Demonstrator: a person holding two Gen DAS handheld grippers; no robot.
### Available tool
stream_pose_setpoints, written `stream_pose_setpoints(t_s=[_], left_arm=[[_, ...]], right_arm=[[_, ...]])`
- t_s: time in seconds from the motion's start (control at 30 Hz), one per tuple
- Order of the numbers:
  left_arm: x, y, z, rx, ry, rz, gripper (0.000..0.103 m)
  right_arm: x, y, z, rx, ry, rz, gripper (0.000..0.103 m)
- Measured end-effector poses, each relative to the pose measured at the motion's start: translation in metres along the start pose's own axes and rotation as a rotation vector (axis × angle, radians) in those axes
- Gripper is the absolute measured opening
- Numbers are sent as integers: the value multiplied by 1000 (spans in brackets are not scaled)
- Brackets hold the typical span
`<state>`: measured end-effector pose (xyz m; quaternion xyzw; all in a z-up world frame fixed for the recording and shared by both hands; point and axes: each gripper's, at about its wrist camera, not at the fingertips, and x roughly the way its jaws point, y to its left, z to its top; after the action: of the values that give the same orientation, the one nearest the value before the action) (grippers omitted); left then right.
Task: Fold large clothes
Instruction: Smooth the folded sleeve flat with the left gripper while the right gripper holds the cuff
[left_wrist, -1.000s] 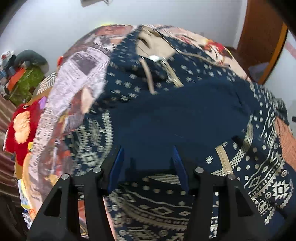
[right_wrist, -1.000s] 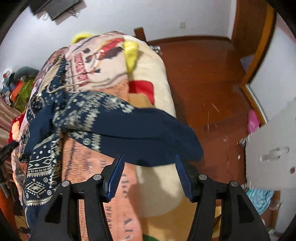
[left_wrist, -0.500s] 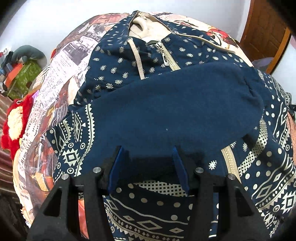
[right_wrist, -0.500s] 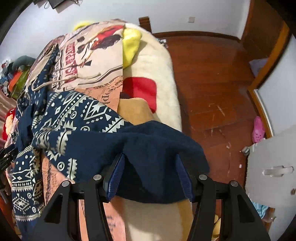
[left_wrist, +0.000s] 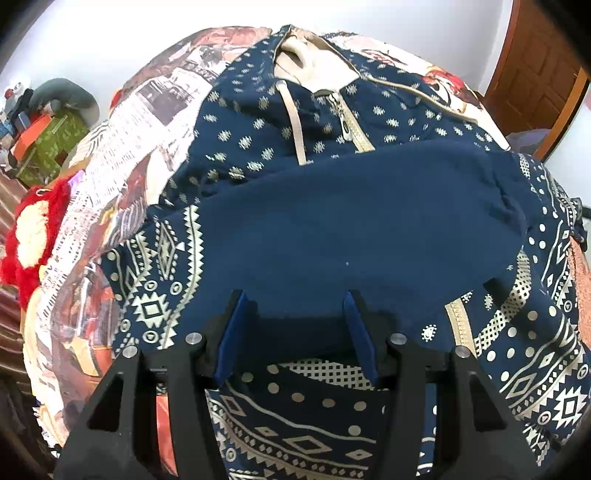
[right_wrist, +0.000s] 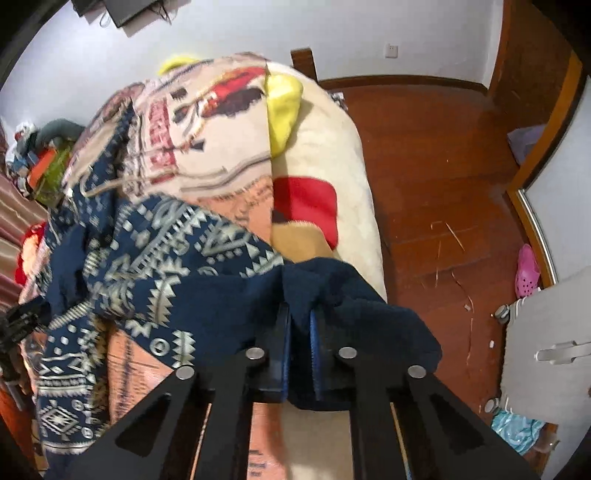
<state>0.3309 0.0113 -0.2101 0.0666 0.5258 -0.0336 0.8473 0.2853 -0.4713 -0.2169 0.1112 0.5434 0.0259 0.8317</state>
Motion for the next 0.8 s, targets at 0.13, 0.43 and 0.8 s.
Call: stream_pose_setpoints(t_s=[0.13,0.43,0.8], left_arm=[[-12,5,2,-12,-26,1,54],[-22,10,0,-17,-37,-3,54],[-13,4,-5,4,-37,3,54]], right_arm=[[-33,23,13,-36,-71,70,0],[-60,64,9,-82,-70,57,54],[-18,31,19,269,72,129,62]])
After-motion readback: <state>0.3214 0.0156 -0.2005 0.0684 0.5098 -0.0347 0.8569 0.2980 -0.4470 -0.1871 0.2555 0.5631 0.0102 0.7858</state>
